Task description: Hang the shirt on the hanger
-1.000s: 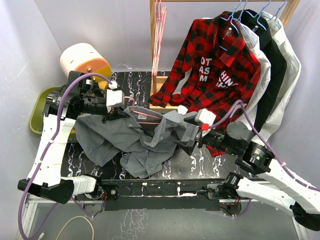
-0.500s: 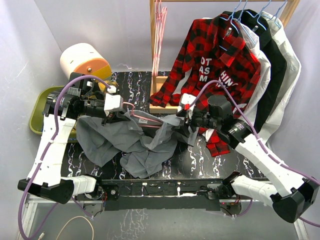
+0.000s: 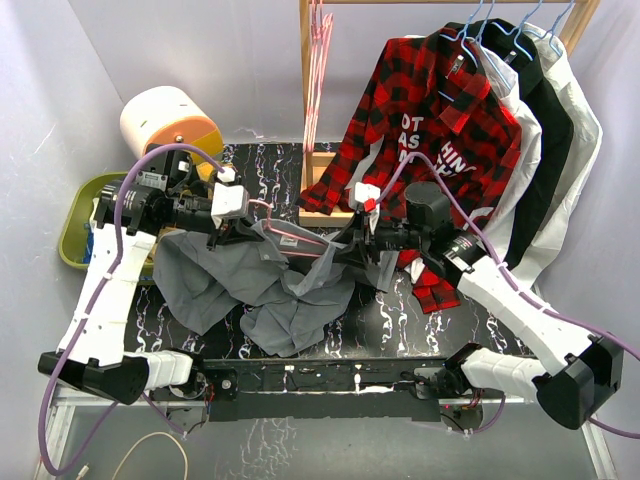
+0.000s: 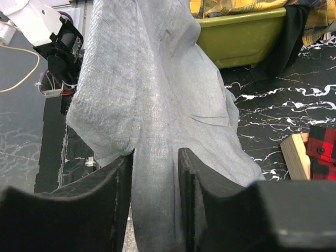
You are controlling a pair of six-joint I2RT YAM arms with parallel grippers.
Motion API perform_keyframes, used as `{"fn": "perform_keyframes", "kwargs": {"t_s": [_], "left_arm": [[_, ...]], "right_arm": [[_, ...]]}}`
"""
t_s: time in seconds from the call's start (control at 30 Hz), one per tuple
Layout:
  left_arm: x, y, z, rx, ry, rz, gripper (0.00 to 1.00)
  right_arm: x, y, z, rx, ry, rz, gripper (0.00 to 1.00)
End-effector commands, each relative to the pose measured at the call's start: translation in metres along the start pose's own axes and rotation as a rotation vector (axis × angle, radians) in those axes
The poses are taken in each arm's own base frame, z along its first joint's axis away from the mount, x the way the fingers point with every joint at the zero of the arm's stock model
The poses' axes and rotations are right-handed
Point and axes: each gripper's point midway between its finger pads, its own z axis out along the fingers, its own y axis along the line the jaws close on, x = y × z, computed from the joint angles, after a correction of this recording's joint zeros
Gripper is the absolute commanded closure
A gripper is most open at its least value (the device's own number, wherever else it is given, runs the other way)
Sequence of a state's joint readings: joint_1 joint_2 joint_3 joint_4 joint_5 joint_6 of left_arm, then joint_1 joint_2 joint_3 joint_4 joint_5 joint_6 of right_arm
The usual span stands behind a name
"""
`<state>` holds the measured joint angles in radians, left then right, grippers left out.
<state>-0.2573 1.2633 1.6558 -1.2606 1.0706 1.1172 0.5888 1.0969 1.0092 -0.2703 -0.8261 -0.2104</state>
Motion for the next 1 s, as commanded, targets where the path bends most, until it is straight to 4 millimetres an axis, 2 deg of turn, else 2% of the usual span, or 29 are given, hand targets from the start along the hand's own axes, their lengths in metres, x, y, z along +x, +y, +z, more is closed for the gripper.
{"fn": "perform_keyframes", "kwargs": {"t_s": [0.0,0.1,0.13,0.5,0.97], "left_arm": [[-0.013,-0.002,0.003,0.029,-0.077,0.002,1.0],[-0.012,-0.001,0.004,0.031,-0.08,-0.005,1.0],[-0.012,-0.001,0.005,0.034,-0.082,-0.008,1.0],[-0.008,0.003,0.007,0.032,-0.079,-0.027,1.0],[-0.006,0.004,0.008,0.036,-0.077,-0.033,1.0]], "right_arm": [[-0.042,0.002,0.003,-0.03,-0.113,-0.072,0.63],[-0.045,0.001,0.009,-0.035,-0.121,-0.06,0.82],[-0.045,0.001,0.011,-0.038,-0.12,-0.053,0.86],[-0.066,0.003,0.031,-0.079,-0.155,-0.01,0.86],[-0.062,-0.002,0.05,-0.081,-0.159,0.003,0.86]]}}
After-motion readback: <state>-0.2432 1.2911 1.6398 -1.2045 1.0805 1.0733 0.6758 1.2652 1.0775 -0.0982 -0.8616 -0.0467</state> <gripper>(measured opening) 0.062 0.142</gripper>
